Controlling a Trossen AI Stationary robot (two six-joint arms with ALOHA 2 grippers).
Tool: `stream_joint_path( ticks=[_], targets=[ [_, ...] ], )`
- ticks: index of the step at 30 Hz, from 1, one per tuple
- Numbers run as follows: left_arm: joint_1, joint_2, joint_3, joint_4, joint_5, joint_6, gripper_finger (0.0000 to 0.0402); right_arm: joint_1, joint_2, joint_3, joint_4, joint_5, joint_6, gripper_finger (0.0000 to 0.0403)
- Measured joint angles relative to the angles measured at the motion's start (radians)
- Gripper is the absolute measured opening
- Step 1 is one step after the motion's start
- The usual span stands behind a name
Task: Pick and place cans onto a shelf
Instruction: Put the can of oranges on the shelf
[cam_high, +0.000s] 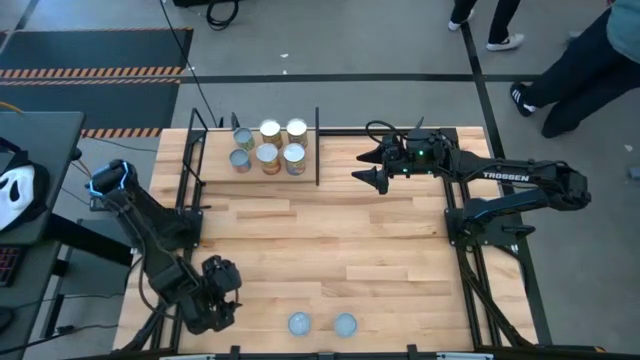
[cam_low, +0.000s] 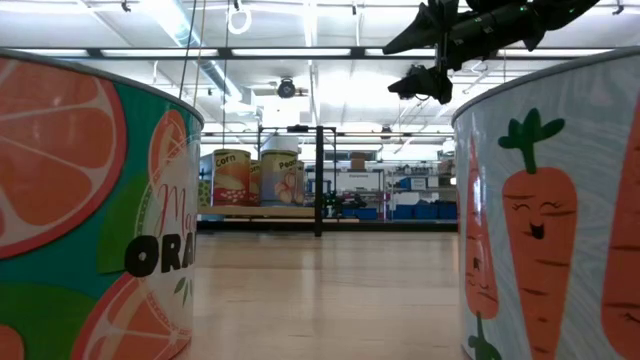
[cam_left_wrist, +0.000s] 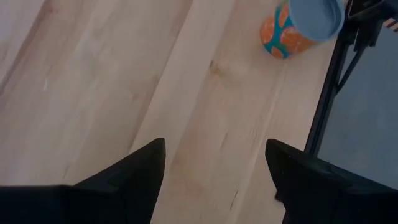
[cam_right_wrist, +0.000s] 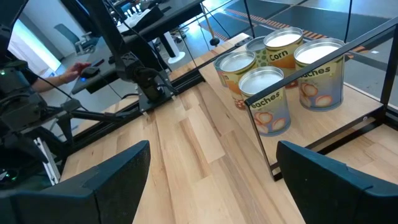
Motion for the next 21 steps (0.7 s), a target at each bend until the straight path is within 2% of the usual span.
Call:
stream_joint_path(
  ticks=[21],
  targets=[
    [0.158,0.037,0.0,0.114,-0.02,0.198,0.0282,0.0,0.0,0.0,0.0,0.0,0.0,0.0357]
  ],
)
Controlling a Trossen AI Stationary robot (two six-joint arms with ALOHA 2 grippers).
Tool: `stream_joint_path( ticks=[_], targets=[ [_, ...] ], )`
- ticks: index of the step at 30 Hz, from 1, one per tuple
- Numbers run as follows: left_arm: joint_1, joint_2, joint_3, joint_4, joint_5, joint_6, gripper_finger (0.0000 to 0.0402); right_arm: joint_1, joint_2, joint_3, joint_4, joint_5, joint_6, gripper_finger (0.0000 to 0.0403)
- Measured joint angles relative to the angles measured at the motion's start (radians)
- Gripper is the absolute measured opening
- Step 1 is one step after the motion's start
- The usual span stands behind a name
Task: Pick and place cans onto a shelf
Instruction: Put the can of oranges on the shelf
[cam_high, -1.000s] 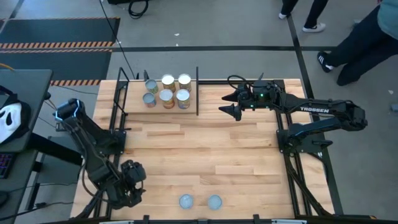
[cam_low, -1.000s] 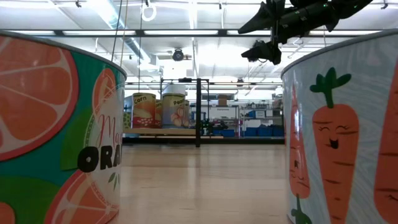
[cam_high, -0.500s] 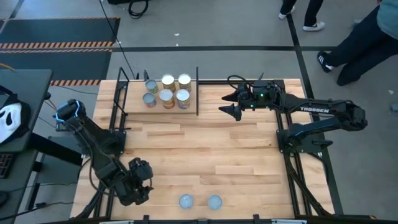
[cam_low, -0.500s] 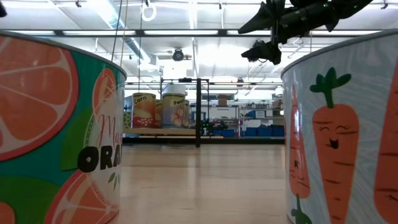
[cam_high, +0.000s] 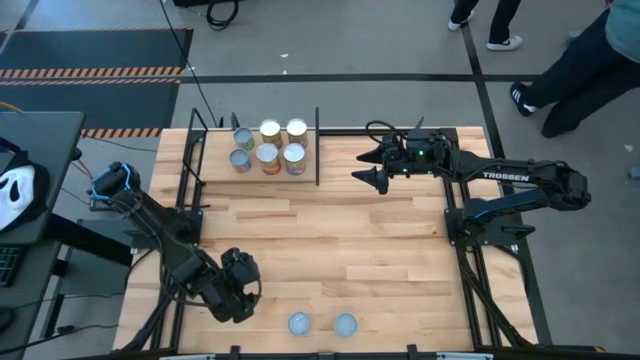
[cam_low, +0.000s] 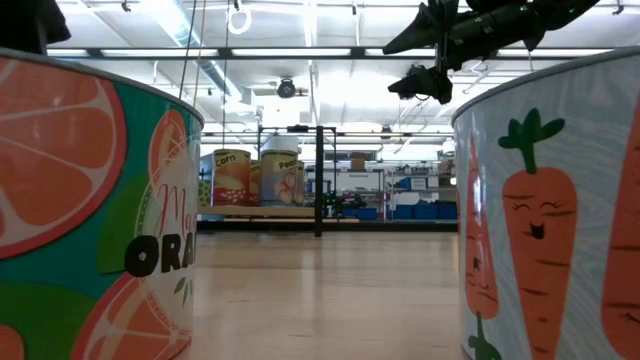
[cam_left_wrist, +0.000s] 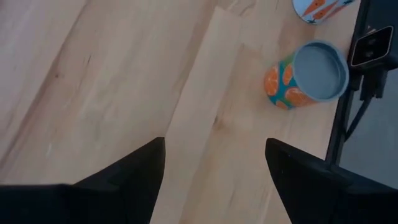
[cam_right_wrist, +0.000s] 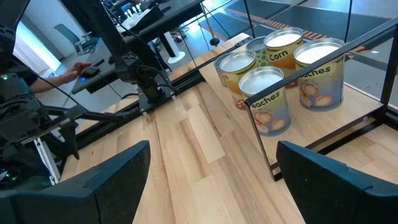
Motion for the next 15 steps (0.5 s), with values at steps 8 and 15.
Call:
stream_joint_path(
  ticks=[8,15],
  targets=[
    [0.021,0.0,0.0,0.037,0.003,0.003,0.0282,0.0,0.0,0.0,0.0,0.0,0.0,0.0357],
    [0.027,0.0,0.0,0.026,0.009,0.001,0.0282,0.0,0.0,0.0,0.0,0.0,0.0,0.0357]
  ],
)
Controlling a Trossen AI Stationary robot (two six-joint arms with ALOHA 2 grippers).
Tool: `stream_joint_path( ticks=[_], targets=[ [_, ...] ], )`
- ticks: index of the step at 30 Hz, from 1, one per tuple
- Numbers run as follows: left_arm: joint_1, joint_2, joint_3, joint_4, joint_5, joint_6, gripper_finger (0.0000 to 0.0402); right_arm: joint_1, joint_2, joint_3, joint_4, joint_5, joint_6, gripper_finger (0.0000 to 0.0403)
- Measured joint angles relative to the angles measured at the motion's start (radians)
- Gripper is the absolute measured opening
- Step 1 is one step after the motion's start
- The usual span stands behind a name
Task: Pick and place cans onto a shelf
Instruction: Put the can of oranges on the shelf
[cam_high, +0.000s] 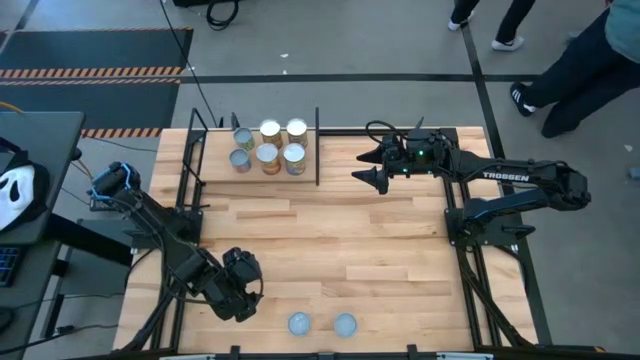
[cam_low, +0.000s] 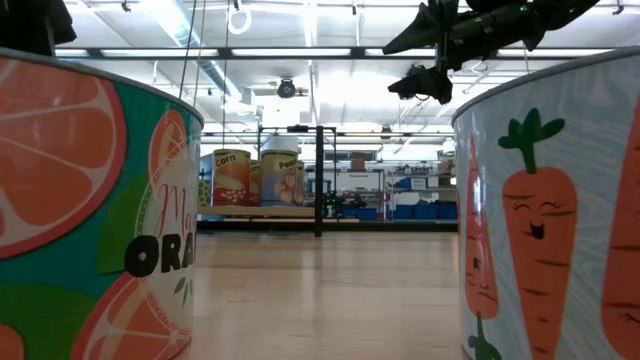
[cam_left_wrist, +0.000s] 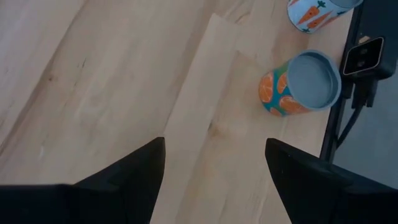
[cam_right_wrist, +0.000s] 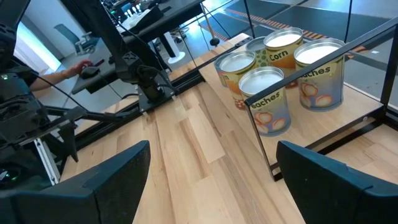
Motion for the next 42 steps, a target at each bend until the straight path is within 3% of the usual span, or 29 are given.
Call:
stream_joint_path(
  ticks=[9,15,18,24,34,42],
  targets=[
    [-0.014,0.017,0.0,-0.003,-0.029,0.022,0.0282,0.0,0.0,0.0,0.0,0.0,0.0,0.0357],
    [-0.014,0.084,0.0,0.06,0.068,0.058,0.0282,0.0,0.0,0.0,0.0,0.0,0.0,0.0357],
    [-0.026,0.108,0.0,0.118,0.145,0.004,0.0282,0.0,0.0,0.0,0.0,0.0,0.0,0.0357],
    [-0.089,0.116,0.032,0.305,0.112,-0.106,0.0282,0.0,0.0,0.0,0.0,0.0,0.0,0.0357],
    [-0.031,0.36,0.313,0.208,0.141,-0.025,0.0282,0.0,0.0,0.0,0.002,0.0,0.0,0.0357],
    [0.033,0.561,0.595,-0.107,0.126,-0.008,0.0282,0.0,0.0,0.0,0.011,0.0,0.0,0.0357]
  ],
)
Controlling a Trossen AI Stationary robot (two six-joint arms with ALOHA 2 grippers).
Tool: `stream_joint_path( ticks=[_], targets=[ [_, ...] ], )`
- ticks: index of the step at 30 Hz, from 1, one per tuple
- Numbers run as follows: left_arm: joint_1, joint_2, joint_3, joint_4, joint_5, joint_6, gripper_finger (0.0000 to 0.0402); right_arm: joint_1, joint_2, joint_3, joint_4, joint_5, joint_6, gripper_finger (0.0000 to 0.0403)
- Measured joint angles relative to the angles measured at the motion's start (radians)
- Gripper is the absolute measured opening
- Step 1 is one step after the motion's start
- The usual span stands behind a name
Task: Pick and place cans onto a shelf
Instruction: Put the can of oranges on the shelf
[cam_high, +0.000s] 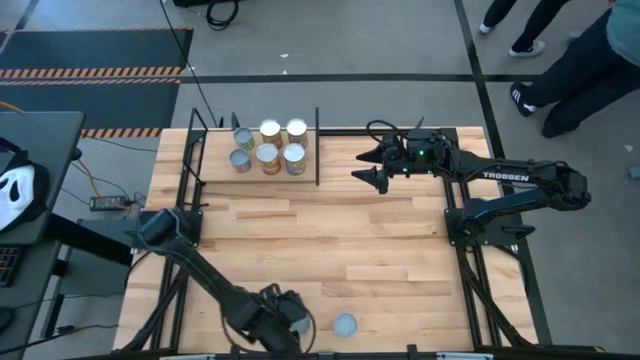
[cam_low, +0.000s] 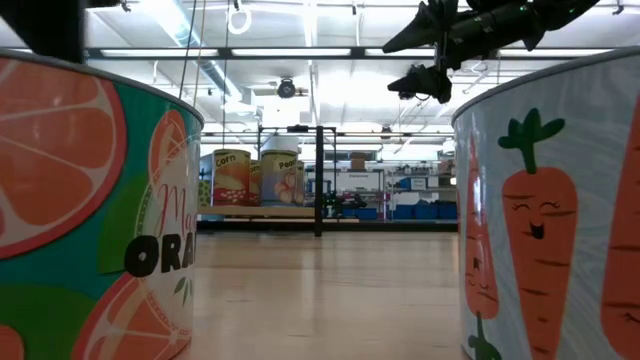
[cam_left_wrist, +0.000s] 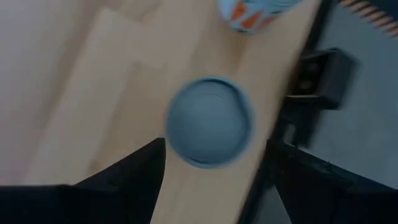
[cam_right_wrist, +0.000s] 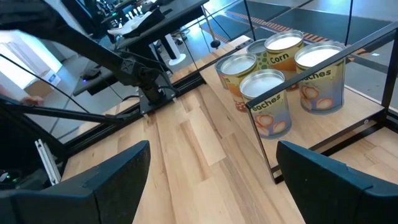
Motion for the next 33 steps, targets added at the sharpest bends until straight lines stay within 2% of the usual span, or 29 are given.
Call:
stream_joint_path(
  ticks=[2,7,13,20,24,31,33],
  targets=[
    [0.016,0.038,0.055,-0.063,0.0,0.011,0.0282,0.0,0.0,0.0,0.006,0.0,0.0,0.0357],
    [0.041,0.102,0.145,-0.058,-0.019,0.072,0.0282,0.0,0.0,0.0,0.005,0.0,0.0,0.0357],
    [0.083,0.143,0.155,-0.096,0.012,-0.002,0.0282,0.0,0.0,0.0,0.011,0.0,0.0,0.0357],
    [0.108,0.141,0.155,-0.112,-0.028,-0.121,0.0282,0.0,0.0,0.0,0.012,0.0,0.0,0.0357],
    [0.117,0.141,0.155,-0.097,-0.029,-0.099,0.0282,0.0,0.0,0.0,0.012,0.0,0.0,0.0357],
    [0.149,0.141,0.155,-0.087,-0.074,0.078,0.0282,0.0,0.0,0.0,0.012,0.0,0.0,0.0357],
    [0.167,0.141,0.155,-0.086,-0.052,0.105,0.0282,0.0,0.0,0.0,0.012,0.0,0.0,0.0357]
  ],
)
